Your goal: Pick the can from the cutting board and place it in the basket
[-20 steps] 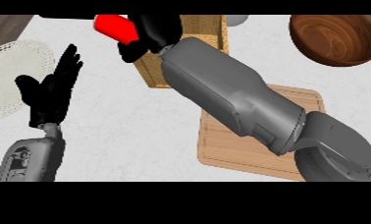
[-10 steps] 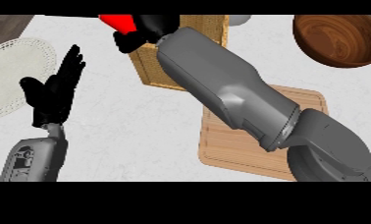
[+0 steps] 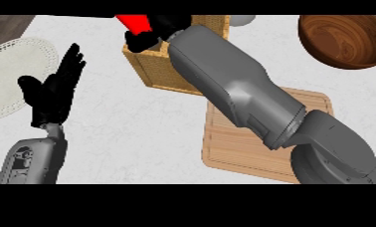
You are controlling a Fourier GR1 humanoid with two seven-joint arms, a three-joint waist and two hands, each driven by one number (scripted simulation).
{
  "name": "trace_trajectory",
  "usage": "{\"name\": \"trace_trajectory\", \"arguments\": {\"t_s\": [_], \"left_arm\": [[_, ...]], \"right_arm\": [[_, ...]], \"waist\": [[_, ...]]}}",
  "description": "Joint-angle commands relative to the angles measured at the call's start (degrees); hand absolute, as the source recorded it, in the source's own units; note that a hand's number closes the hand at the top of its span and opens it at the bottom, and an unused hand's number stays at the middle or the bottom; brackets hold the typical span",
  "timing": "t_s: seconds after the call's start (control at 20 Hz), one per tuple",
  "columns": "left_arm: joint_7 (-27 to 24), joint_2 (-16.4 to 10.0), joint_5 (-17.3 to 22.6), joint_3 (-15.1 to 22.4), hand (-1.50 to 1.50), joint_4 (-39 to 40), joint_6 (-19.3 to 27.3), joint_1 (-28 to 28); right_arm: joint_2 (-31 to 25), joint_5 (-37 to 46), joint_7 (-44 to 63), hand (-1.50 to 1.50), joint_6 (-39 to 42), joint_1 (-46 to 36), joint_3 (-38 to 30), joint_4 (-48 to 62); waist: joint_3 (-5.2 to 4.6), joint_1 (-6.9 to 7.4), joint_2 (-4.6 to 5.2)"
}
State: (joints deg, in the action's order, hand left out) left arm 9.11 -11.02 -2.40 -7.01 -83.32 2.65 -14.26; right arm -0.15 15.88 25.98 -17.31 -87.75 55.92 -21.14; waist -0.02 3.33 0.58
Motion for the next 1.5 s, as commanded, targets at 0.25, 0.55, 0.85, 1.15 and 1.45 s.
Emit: {"name": "trace_trajectory", "arguments": {"t_s": [0.25,0.55,0.85,1.15,1.45], "left_arm": [[-0.6,-0.9,1.0,-0.5,0.00,0.1,-1.7,-0.5],[0.6,0.5,-0.9,0.8,0.00,1.4,0.2,-2.6],[1.5,0.5,-0.8,0.9,0.00,0.1,0.1,-1.5],[0.0,0.6,-0.1,0.3,0.00,0.4,-0.2,-1.4],[1.4,1.9,-1.7,1.7,0.00,0.1,1.3,-1.9]], "right_arm": [[0.1,1.4,-5.2,1.50,-1.5,2.2,-1.1,6.0],[0.1,3.0,-4.1,1.50,0.5,1.8,-0.2,6.8],[0.1,4.6,-3.4,1.50,0.6,3.1,0.6,6.7],[0.1,4.1,-5.5,1.50,4.2,3.4,-0.6,7.9],[0.1,3.6,-5.8,1.50,5.0,5.5,-1.2,7.9]], "waist": [[-0.09,0.86,0.66],[-0.09,0.83,0.70],[-0.07,0.81,0.58],[-0.07,0.65,0.59],[-0.05,0.98,0.81]]}}
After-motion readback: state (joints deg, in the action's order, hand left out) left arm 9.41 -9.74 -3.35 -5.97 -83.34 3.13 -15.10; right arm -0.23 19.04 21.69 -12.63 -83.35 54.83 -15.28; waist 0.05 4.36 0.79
